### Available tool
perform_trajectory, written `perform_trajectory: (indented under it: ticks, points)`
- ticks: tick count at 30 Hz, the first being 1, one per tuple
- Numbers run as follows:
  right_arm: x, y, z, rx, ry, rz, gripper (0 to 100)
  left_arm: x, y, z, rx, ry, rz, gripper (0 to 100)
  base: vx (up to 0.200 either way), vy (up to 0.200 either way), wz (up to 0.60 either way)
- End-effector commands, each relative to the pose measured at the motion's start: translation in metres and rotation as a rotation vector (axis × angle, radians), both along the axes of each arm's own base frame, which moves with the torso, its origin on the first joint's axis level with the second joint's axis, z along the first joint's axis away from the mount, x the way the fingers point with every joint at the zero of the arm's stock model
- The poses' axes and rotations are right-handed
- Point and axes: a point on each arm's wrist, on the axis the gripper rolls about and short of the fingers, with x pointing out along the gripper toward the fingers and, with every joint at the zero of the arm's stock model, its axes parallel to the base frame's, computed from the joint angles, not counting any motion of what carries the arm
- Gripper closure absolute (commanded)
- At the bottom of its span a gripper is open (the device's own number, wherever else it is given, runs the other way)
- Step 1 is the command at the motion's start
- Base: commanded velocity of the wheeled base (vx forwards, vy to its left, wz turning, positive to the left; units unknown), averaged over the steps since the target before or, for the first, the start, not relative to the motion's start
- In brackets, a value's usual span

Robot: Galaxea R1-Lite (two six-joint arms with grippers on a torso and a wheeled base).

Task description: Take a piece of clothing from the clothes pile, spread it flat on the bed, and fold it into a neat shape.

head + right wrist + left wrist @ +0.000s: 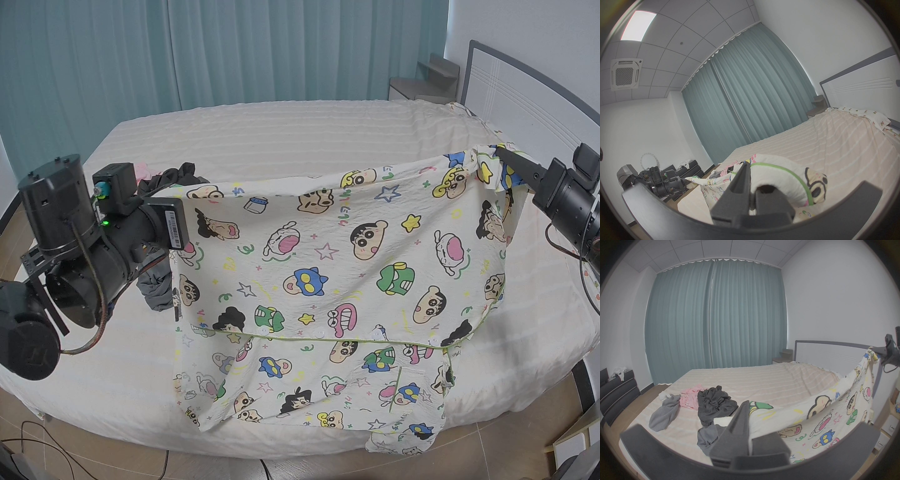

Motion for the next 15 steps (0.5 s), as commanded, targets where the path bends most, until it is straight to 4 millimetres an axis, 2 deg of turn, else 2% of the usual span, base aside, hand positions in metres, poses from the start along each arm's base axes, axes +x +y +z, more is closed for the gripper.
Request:
perform_trajectory:
  ticks: [1, 9, 13, 15]
  points:
    - [0.028, 0.004, -0.017, -0.011, 0.041, -0.023, 100, 0.032, -0.009, -0.019, 0.031, 0.058, 0.027, 100, 0.2, 0.0, 0.0]
    - [0.054, 0.006, -0.039, -0.032, 0.085, -0.014, 100, 0.065, -0.014, -0.051, 0.047, 0.139, 0.06, 100, 0.2, 0.0, 0.0]
    - [0.069, 0.003, -0.053, -0.045, 0.13, -0.038, 100, 0.078, -0.017, -0.063, 0.036, 0.166, 0.075, 100, 0.0, 0.0, 0.0]
    - [0.084, 0.001, -0.064, -0.046, 0.149, -0.058, 100, 0.091, -0.017, -0.075, 0.043, 0.191, 0.09, 100, 0.0, 0.0, 0.0]
